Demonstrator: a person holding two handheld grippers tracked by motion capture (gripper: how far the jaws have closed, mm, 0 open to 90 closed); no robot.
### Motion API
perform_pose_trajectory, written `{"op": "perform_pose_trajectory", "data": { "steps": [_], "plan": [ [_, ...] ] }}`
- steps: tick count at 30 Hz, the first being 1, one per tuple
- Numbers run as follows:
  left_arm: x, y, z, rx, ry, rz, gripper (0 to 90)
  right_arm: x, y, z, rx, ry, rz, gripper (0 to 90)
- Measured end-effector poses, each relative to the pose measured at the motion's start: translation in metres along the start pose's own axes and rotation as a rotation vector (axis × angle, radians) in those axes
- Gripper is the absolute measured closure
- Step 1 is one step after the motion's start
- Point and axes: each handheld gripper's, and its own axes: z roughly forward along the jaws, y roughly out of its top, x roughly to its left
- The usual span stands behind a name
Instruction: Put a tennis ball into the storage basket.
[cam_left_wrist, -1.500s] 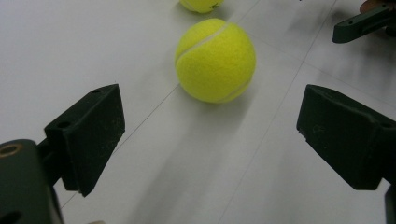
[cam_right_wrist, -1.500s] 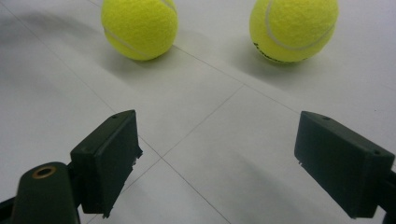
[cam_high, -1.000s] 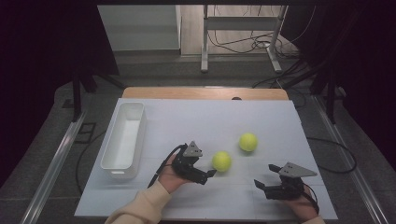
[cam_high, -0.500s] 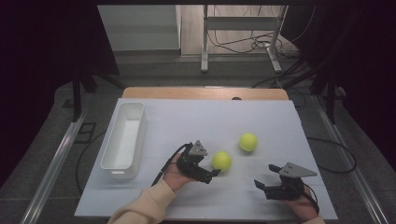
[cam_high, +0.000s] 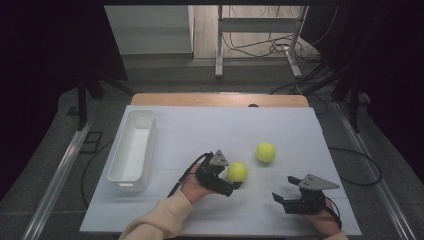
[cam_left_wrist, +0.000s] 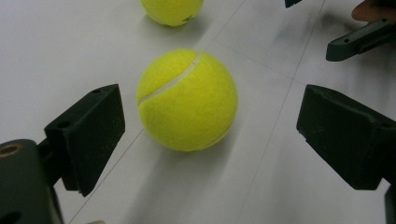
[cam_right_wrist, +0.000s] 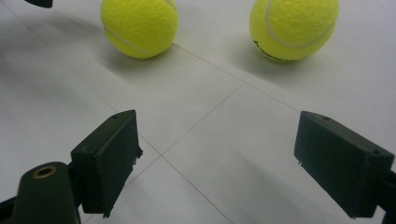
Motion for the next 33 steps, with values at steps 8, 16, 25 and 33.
{"op": "perform_pose_trajectory", "data": {
  "steps": [8, 16, 25, 33],
  "plan": [
    [-0.001, 0.007, 0.004, -0.008, -0.009, 0.006, 8.6, 0.0, 0.0, -0.001, 0.001, -0.001, 0.002, 14.6],
    [-0.002, 0.011, 0.013, 0.006, -0.023, 0.01, 8.6, -0.001, 0.0, -0.001, -0.001, 0.0, 0.004, 14.6],
    [-0.001, 0.016, 0.02, 0.011, -0.03, 0.016, 8.6, -0.001, 0.0, -0.001, 0.001, 0.003, 0.006, 14.6],
    [-0.003, 0.026, 0.028, 0.003, -0.042, 0.008, 8.6, -0.001, 0.0, -0.002, -0.005, -0.001, 0.011, 14.6]
  ]
}}
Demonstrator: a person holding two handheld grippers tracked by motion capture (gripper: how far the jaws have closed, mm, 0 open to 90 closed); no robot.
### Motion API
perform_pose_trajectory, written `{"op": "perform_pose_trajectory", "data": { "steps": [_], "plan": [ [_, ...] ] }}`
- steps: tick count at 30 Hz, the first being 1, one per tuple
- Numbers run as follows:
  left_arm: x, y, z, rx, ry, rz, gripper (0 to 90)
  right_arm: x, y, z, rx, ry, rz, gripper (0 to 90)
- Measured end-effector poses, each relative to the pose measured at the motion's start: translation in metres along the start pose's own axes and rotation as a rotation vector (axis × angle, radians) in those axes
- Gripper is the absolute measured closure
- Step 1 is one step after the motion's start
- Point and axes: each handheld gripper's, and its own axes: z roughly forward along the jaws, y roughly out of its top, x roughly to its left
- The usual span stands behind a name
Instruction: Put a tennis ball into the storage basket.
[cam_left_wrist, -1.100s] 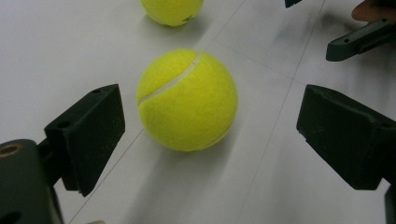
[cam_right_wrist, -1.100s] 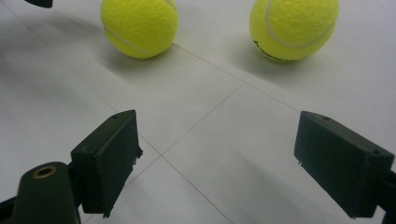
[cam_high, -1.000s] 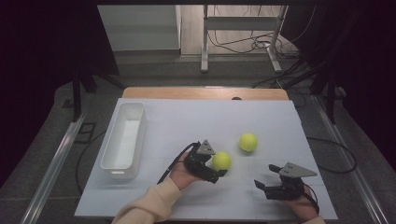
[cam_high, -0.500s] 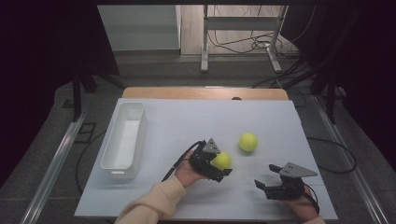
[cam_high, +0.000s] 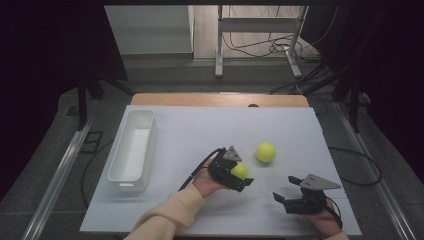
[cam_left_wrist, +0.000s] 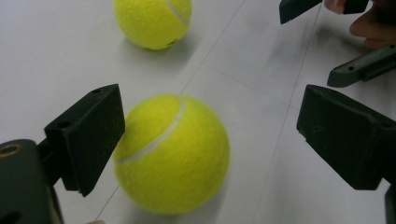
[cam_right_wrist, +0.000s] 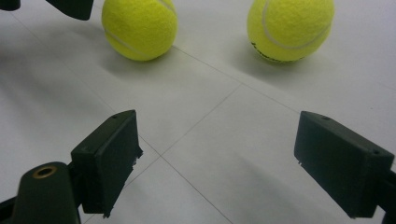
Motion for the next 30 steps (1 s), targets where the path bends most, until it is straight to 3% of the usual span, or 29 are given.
{"op": "perform_pose_trajectory", "data": {
  "steps": [22, 30],
  "plan": [
    [0.005, 0.002, 0.006, 0.032, 0.053, -0.007, 6.6, 0.0, -0.001, 0.0, 0.008, 0.0, -0.004, 14.7],
    [0.013, -0.001, 0.011, 0.084, 0.067, -0.029, 5.7, 0.0, -0.001, 0.0, 0.005, 0.005, -0.005, 14.7]
  ]
}}
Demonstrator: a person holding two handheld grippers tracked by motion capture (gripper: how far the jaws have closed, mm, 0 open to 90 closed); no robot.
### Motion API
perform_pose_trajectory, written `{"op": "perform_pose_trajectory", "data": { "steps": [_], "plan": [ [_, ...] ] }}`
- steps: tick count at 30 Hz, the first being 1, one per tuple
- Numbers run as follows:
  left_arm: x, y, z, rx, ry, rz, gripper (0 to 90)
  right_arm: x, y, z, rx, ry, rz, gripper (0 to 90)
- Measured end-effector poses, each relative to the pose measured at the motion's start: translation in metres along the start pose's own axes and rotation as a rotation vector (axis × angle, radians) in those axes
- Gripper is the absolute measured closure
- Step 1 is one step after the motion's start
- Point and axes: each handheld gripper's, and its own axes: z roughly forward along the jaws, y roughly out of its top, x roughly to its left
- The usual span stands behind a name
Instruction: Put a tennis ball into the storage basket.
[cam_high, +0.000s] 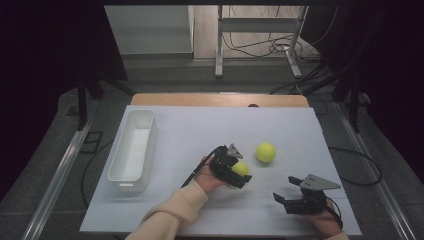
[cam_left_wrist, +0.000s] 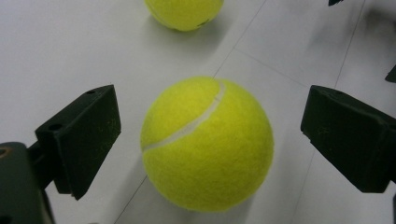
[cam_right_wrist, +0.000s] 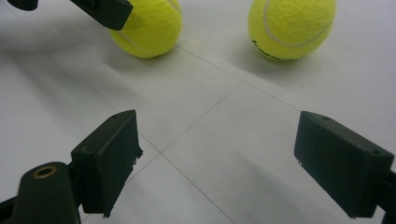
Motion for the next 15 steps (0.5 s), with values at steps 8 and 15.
{"op": "perform_pose_trajectory", "data": {
  "steps": [8, 15],
  "plan": [
    [0.003, -0.003, 0.007, 0.047, -0.004, -0.006, 5.7, 0.0, 0.0, 0.0, 0.004, -0.002, -0.002, 14.7],
    [0.006, -0.005, 0.01, 0.078, -0.016, -0.017, 8.6, 0.0, 0.0, 0.0, 0.008, -0.003, -0.004, 14.7]
  ]
}}
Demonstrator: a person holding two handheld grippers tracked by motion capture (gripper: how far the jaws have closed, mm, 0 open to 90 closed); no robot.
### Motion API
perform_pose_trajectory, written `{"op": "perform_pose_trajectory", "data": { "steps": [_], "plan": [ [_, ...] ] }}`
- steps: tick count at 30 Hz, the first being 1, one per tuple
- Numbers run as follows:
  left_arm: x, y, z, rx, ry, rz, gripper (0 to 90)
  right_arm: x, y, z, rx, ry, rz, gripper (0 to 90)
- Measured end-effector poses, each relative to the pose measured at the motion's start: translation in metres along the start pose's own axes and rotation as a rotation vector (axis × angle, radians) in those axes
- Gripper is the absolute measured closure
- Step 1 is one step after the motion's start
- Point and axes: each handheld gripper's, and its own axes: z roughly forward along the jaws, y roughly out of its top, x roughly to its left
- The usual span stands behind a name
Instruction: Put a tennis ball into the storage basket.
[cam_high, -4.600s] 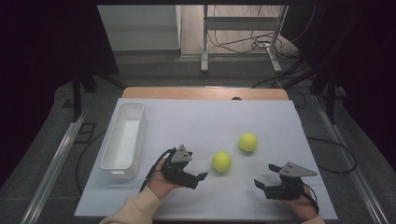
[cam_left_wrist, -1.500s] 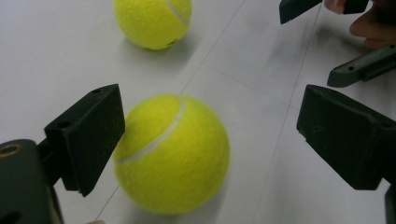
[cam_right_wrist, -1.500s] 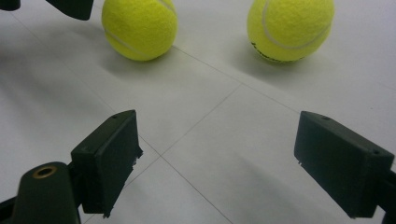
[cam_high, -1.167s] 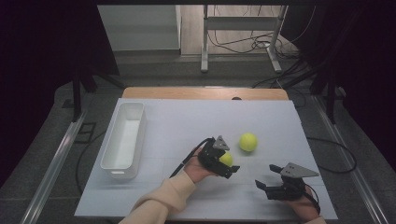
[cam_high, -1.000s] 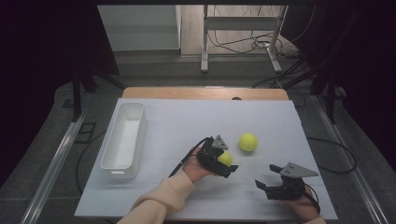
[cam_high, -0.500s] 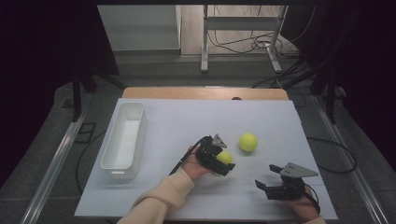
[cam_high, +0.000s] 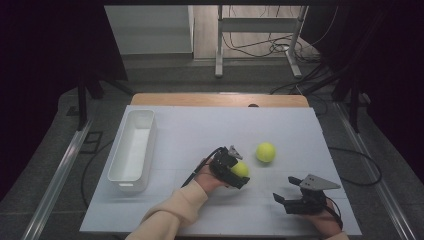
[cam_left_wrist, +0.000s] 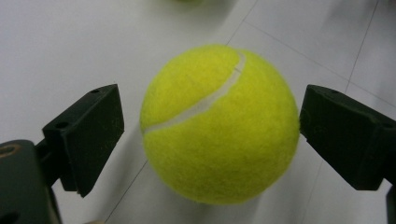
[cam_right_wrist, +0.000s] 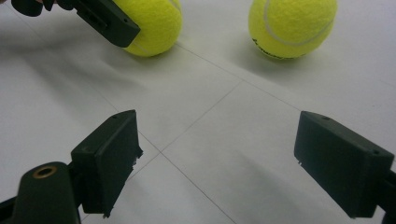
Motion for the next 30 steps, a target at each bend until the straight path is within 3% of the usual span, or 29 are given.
{"op": "perform_pose_trajectory", "data": {
  "steps": [7, 12, 30],
  "plan": [
    [0.001, -0.002, -0.002, -0.009, -0.012, 0.02, 25.3, 0.0, 0.0, 0.0, 0.0, -0.001, -0.001, 14.7],
    [-0.001, -0.002, -0.004, -0.011, -0.002, 0.032, 26.1, 0.0, 0.0, 0.0, -0.002, 0.001, 0.001, 14.7],
    [-0.003, -0.004, -0.032, -0.103, -0.013, 0.015, 26.2, 0.0, 0.0, 0.0, -0.006, -0.004, 0.005, 14.7]
  ]
}}
